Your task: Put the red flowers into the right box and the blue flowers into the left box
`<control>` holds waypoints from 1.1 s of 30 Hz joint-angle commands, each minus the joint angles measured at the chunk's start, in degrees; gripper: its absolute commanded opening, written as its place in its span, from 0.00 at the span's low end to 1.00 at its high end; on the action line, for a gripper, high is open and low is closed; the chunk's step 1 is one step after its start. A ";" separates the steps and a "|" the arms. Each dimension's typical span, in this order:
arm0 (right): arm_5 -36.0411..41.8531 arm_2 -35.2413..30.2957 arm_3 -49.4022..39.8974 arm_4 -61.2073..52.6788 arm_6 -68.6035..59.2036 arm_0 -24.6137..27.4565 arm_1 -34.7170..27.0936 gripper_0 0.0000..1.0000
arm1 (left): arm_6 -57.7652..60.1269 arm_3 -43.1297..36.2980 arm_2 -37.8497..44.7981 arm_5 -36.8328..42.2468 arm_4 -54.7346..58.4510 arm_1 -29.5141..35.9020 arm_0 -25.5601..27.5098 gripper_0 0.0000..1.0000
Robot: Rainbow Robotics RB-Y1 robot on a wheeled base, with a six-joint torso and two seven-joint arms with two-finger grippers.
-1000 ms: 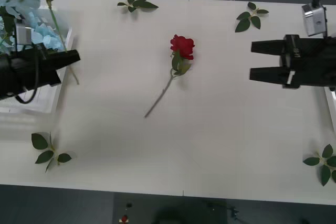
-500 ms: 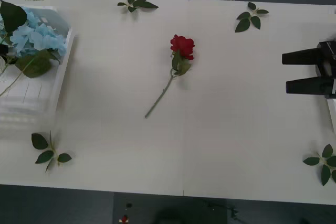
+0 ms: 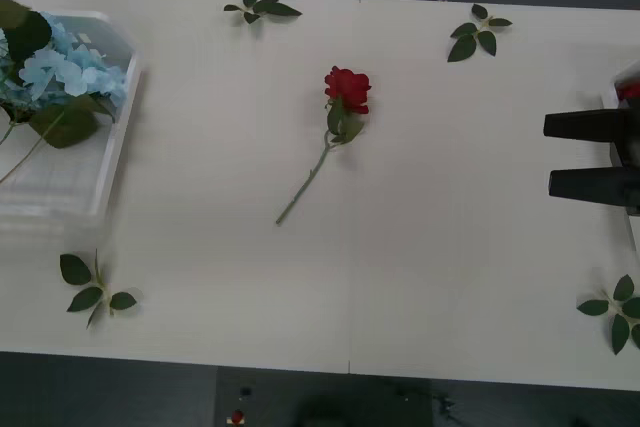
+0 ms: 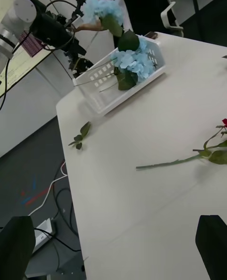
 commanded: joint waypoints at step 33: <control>-0.33 -0.60 -1.21 -0.79 1.05 -0.55 0.26 1.00 | 20.92 -12.88 -35.07 5.60 -15.92 -22.79 -16.53 1.00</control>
